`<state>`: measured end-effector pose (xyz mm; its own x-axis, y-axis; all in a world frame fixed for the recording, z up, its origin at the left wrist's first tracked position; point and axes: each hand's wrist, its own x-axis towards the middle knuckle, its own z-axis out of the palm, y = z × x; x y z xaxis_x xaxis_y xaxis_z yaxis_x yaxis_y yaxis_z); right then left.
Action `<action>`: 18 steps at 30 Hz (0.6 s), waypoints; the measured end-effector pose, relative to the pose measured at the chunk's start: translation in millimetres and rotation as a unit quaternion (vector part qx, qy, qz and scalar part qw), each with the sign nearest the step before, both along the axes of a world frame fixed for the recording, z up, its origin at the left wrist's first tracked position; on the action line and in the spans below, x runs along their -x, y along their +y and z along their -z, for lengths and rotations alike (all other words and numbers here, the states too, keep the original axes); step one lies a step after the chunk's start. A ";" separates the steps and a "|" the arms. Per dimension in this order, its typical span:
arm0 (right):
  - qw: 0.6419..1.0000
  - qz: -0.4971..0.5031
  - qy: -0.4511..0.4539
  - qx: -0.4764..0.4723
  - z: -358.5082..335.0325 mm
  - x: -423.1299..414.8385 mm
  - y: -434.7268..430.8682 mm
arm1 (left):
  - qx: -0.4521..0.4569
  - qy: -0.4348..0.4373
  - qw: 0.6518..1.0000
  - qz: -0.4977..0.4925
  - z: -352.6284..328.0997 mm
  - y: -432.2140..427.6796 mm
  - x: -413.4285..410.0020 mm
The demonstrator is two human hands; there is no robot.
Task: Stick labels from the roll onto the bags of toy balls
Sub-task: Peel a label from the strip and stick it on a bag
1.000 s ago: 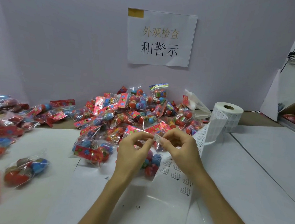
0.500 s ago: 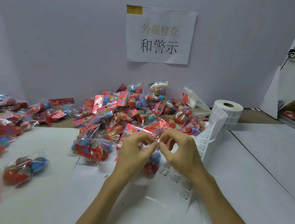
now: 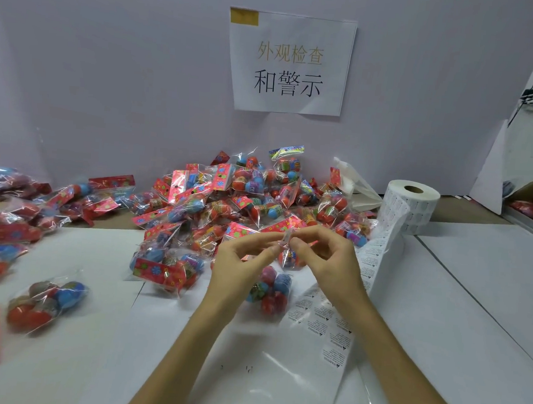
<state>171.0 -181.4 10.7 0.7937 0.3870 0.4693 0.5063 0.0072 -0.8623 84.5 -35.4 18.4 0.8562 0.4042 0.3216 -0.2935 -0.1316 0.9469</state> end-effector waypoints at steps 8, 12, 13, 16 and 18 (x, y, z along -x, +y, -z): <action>0.999 -0.027 0.032 -0.025 -2.8 0.8 -1.6 | -0.021 0.009 1.000 -0.004 1.7 -0.9 -0.5; 0.998 -0.055 0.025 -0.011 -1.0 0.6 -1.9 | -0.034 0.013 0.999 -0.036 4.5 -0.7 -3.0; 0.998 -0.058 0.028 -0.012 -0.5 0.8 -1.2 | -0.019 0.017 0.999 -0.043 4.7 0.8 -3.8; 0.999 -0.017 0.021 0.031 2.8 -0.9 1.1 | 0.041 0.011 0.996 -0.073 4.7 8.5 -4.8; 0.990 0.026 -0.015 0.141 8.2 -3.3 1.4 | 0.045 0.000 0.994 -0.103 4.2 11.1 -4.0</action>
<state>174.3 -180.0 2.5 0.8028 0.4653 0.3728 0.5257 -0.2574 -0.8108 88.5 -24.3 14.3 0.7529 0.5976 0.2757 -0.2692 -0.1027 0.9576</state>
